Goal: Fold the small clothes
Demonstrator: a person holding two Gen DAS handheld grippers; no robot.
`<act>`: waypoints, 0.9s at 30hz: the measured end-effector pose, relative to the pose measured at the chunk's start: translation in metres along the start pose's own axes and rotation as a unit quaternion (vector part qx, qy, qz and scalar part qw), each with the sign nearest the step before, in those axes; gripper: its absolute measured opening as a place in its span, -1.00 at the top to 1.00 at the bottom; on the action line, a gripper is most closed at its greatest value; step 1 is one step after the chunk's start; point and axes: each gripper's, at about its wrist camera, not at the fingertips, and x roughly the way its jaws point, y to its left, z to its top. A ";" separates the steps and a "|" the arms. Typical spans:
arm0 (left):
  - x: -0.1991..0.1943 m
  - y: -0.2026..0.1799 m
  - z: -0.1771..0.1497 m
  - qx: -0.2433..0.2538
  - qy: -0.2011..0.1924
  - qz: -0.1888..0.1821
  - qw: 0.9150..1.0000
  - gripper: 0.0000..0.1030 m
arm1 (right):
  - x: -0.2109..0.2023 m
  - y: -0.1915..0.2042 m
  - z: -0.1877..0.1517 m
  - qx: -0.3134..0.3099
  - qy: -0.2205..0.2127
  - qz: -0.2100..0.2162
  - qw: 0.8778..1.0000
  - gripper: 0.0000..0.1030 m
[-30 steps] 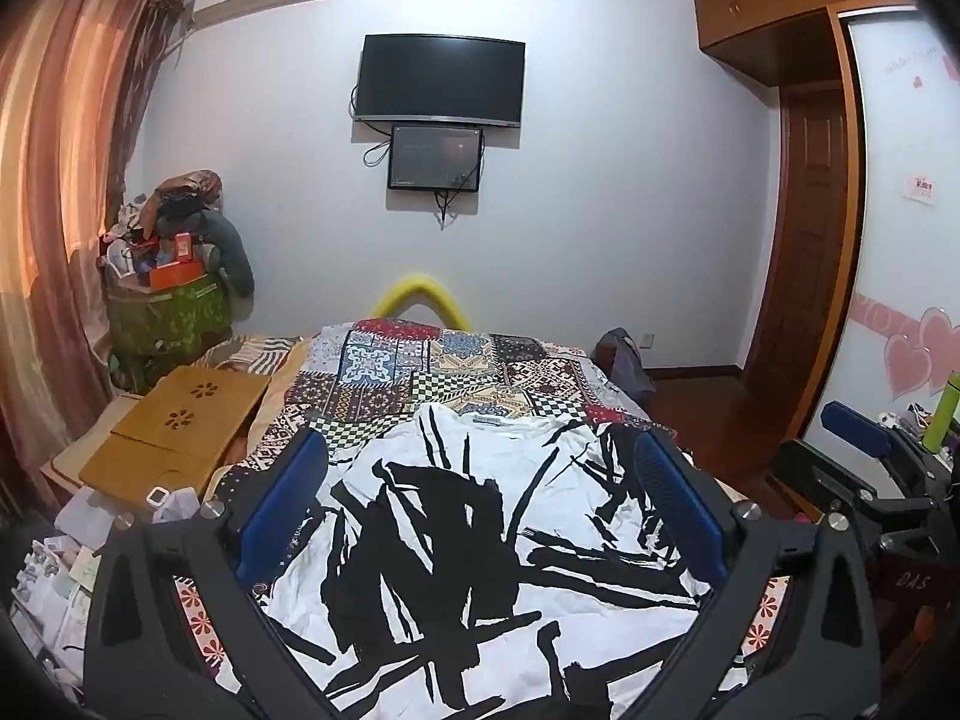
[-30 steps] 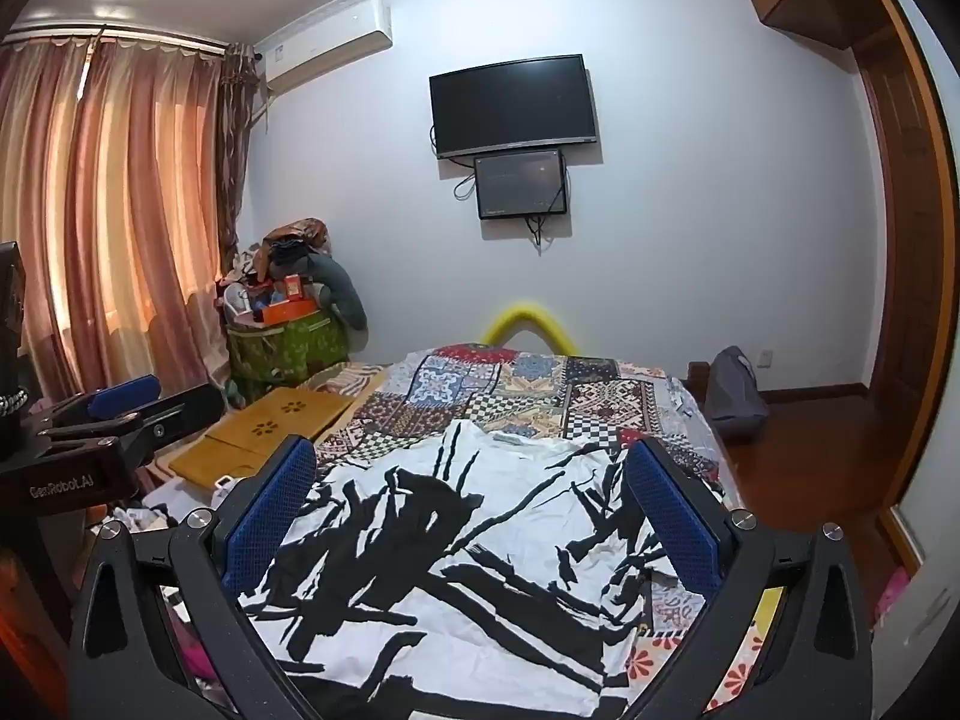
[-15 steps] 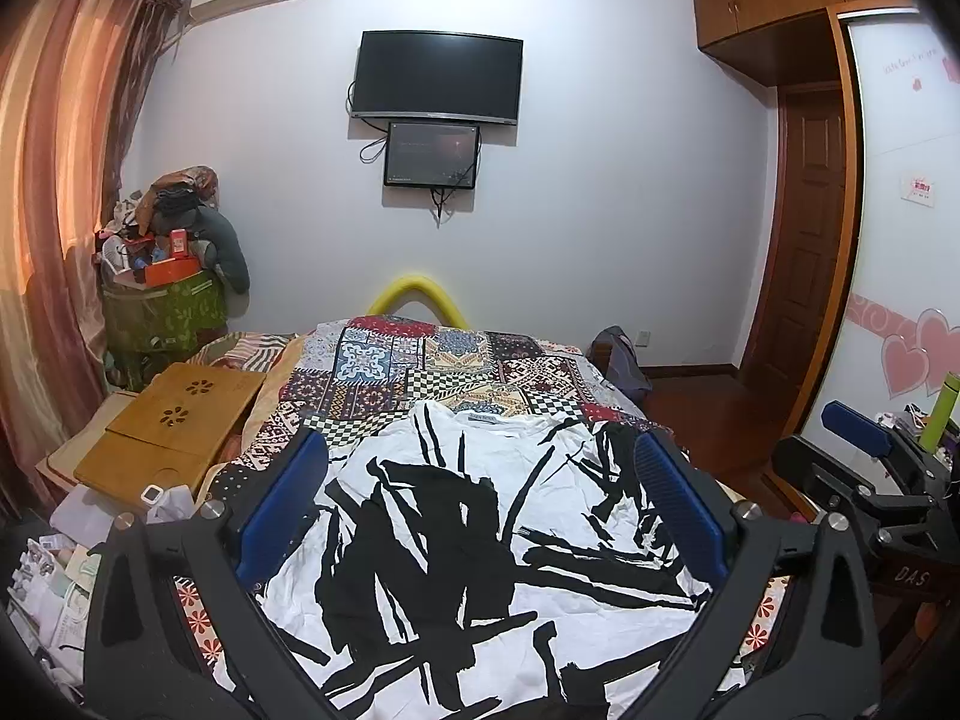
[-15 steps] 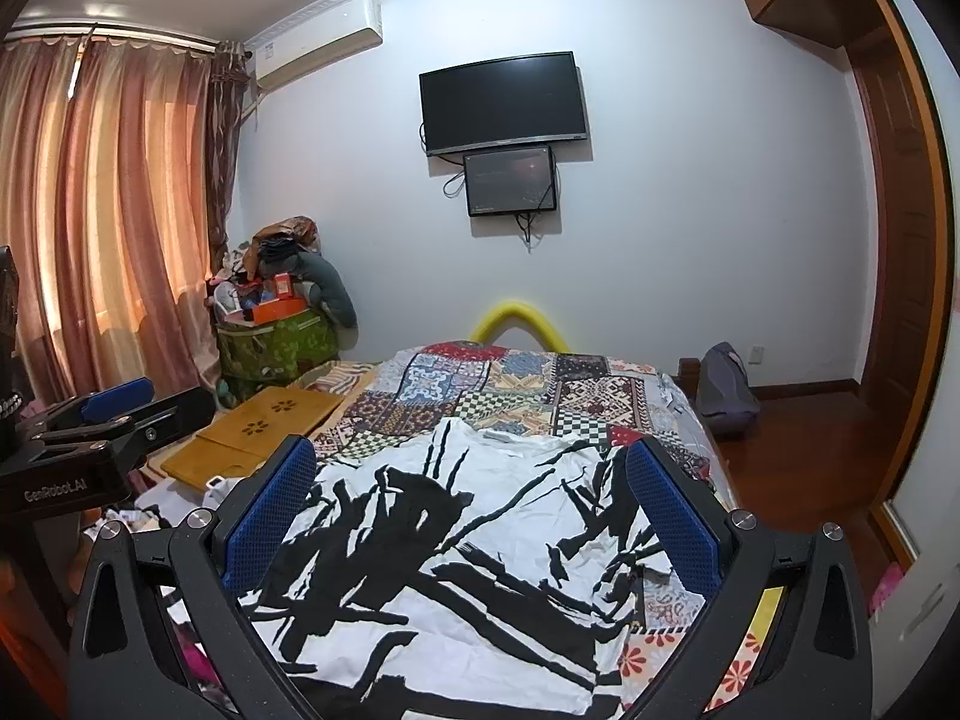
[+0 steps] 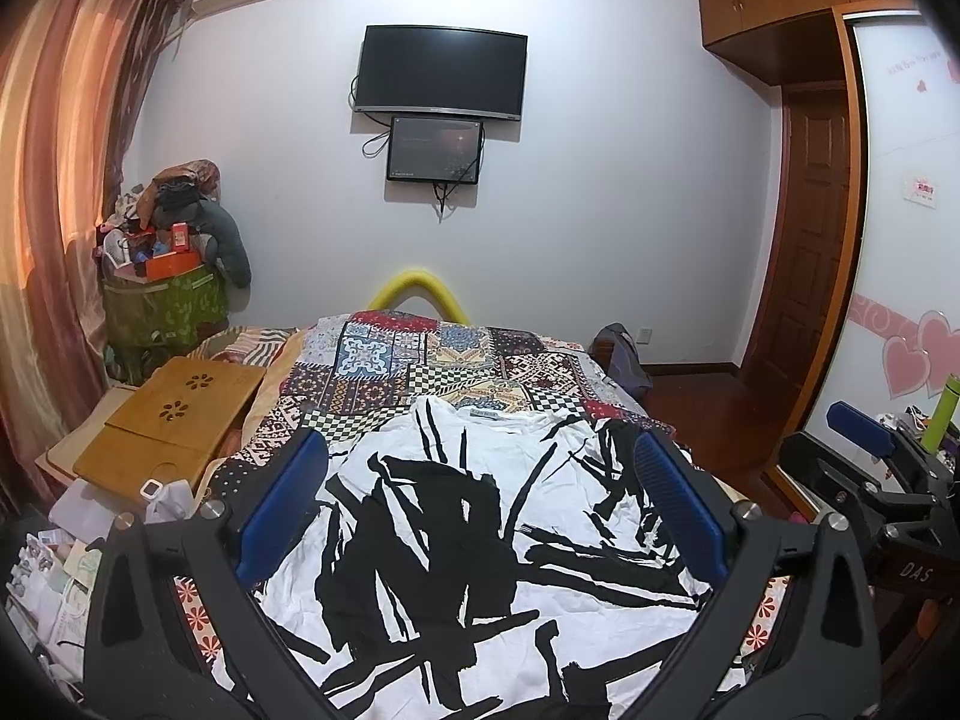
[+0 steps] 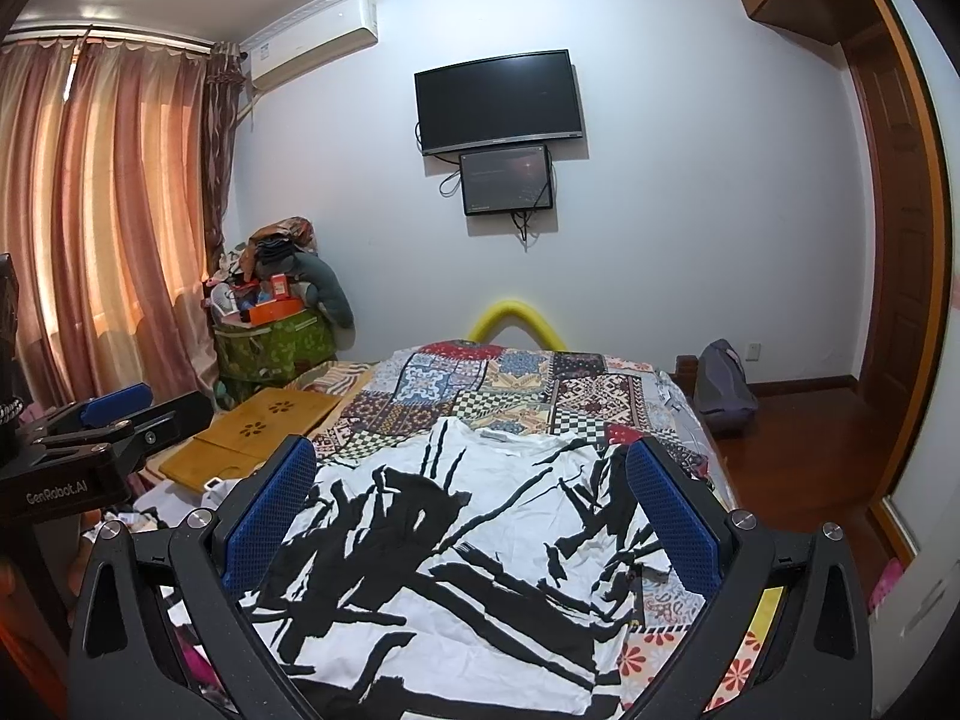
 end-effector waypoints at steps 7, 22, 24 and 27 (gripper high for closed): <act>0.000 0.000 -0.001 -0.001 -0.001 0.002 1.000 -1.00 | 0.001 0.000 0.001 0.001 0.001 0.000 1.000 -1.00; 0.000 0.000 -0.001 -0.001 -0.001 0.002 1.000 -1.00 | 0.001 0.001 0.000 0.000 0.002 -0.001 1.000 -1.00; 0.000 0.000 -0.001 0.000 -0.001 0.003 1.000 -1.00 | 0.001 0.002 0.000 0.000 0.002 0.000 1.000 -1.00; 0.000 0.000 -0.001 -0.001 -0.001 0.003 1.000 -1.00 | 0.001 0.002 0.000 -0.001 0.002 0.000 1.000 -1.00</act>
